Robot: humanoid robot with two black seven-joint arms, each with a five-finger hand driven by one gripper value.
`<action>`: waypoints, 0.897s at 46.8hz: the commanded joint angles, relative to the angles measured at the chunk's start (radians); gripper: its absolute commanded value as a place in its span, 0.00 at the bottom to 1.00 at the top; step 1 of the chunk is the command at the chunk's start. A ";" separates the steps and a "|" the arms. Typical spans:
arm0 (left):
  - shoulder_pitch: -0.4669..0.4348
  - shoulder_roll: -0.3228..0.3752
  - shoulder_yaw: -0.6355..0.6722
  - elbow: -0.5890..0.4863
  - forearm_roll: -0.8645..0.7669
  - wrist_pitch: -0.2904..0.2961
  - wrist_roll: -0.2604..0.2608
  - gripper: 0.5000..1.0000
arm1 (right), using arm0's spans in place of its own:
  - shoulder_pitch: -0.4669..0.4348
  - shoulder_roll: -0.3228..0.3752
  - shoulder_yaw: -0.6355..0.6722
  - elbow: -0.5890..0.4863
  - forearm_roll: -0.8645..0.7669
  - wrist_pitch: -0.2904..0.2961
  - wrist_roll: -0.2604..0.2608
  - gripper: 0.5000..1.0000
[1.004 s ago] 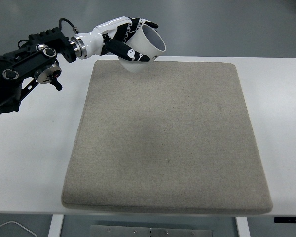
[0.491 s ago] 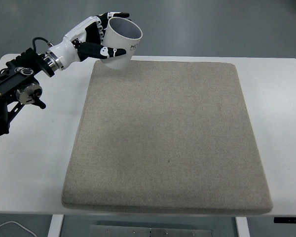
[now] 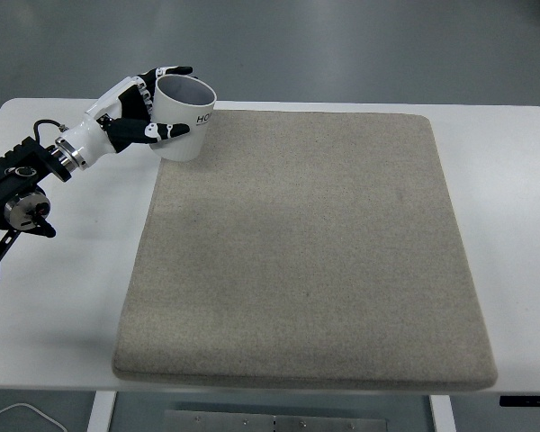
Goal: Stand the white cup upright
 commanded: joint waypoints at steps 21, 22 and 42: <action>0.010 -0.078 0.000 0.040 0.004 -0.002 0.000 0.00 | 0.000 0.000 0.000 -0.001 -0.001 0.000 0.000 0.86; 0.010 -0.080 0.000 0.040 0.004 -0.002 0.000 0.00 | 0.002 0.000 0.000 0.001 0.001 0.000 0.000 0.86; 0.011 -0.090 0.012 0.050 0.013 0.000 0.000 0.00 | 0.000 0.000 0.000 -0.001 0.001 0.000 0.000 0.86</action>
